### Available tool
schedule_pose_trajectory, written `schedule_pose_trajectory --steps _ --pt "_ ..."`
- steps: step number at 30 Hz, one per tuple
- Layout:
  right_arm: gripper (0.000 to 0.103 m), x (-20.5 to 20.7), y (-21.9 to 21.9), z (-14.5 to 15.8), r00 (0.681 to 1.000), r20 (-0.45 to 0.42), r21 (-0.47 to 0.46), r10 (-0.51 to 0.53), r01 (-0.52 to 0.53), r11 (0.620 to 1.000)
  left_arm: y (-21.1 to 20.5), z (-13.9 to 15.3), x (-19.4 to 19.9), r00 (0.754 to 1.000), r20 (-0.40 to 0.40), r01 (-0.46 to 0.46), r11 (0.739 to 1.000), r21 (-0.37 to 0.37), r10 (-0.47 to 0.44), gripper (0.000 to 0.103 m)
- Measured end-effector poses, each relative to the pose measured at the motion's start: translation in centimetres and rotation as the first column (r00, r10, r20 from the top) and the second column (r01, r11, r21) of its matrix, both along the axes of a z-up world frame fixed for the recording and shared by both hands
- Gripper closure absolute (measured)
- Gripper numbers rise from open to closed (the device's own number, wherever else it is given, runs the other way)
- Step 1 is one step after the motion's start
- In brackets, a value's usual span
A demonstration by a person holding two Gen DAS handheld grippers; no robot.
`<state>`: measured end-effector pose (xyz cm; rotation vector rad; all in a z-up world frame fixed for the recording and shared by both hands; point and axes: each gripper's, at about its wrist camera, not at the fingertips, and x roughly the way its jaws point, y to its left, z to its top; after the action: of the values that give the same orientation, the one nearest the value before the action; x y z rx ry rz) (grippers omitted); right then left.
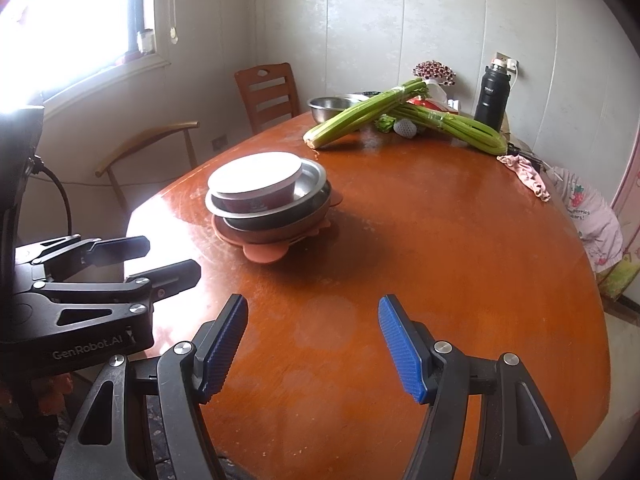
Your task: Organize plates and bowls
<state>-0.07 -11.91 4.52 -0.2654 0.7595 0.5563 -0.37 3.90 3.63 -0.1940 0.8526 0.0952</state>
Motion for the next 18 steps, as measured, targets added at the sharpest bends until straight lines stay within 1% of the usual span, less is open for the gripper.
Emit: schedule_pose_trajectory --steps 9,18 --pt "0.033 -0.81 0.38 -0.2 1.0 -0.001 0.002 0.004 -0.004 1.0 -0.05 -0.18 -0.6 1.0 -0.004 0.002 1.0 0.009 -0.002 0.039" --pt "0.033 -0.68 0.3 -0.14 1.0 0.001 0.013 -0.001 0.001 1.0 -0.22 -0.35 -0.77 1.0 -0.006 0.002 1.0 0.013 -0.002 0.039"
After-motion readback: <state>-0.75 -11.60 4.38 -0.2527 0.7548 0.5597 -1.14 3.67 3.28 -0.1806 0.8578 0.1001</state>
